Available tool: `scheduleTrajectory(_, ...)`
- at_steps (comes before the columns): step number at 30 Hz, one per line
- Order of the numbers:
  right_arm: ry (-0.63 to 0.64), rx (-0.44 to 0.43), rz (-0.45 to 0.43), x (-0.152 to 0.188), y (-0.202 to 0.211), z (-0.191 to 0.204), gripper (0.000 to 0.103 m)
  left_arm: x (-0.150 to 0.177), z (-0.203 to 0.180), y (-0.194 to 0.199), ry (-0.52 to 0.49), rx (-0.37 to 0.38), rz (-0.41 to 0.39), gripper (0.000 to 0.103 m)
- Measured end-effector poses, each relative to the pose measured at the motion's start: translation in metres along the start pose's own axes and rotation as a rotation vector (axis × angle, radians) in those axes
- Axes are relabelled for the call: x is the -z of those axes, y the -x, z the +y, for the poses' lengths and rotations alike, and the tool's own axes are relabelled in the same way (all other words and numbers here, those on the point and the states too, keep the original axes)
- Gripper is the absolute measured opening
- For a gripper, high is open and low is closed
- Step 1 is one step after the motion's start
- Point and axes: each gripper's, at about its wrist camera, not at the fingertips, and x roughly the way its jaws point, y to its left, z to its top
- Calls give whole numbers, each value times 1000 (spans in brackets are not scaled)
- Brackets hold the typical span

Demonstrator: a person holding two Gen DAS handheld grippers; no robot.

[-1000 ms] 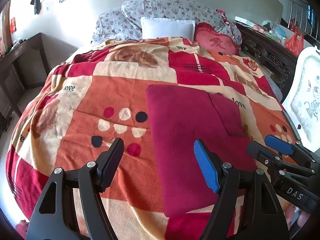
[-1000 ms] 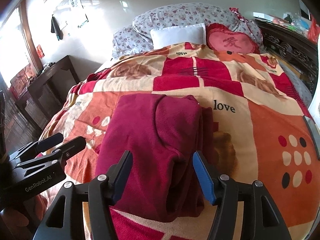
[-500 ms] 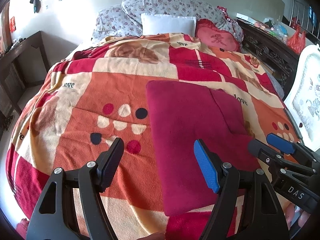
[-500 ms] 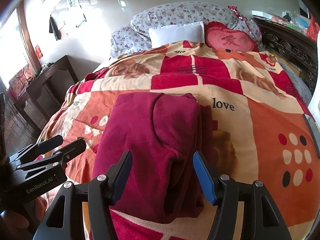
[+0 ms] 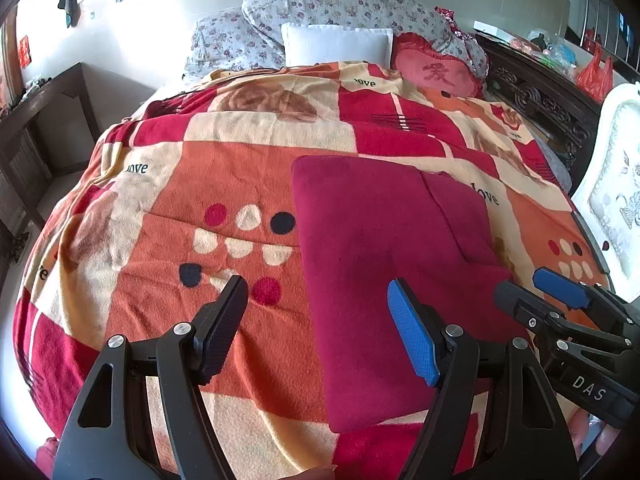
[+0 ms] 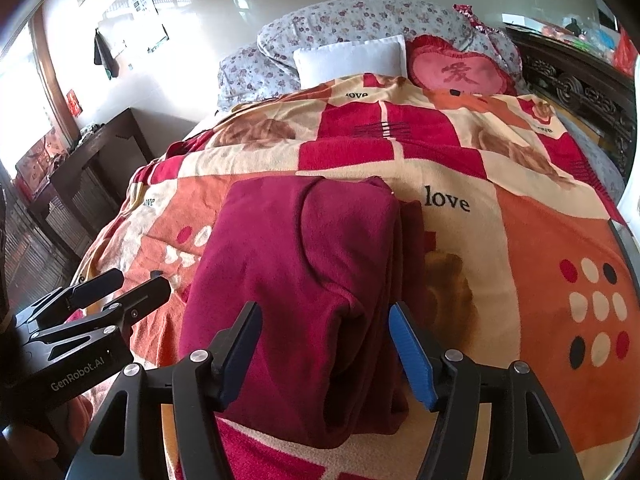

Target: Fold small clothes

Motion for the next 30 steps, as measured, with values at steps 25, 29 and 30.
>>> scheduleTrajectory(25, -12, -6, 29, 2, -8, 1, 64, 0, -3, -2, -18, -14, -18, 73)
scheduleTrajectory(29, -13, -8, 34, 3, -10, 1, 64, 0, -4, -2, -30, -19, -33, 73)
scheduleTrajectory(30, -13, -8, 34, 3, -10, 1, 64, -1, -4, -2, -32, -19, -32, 73)
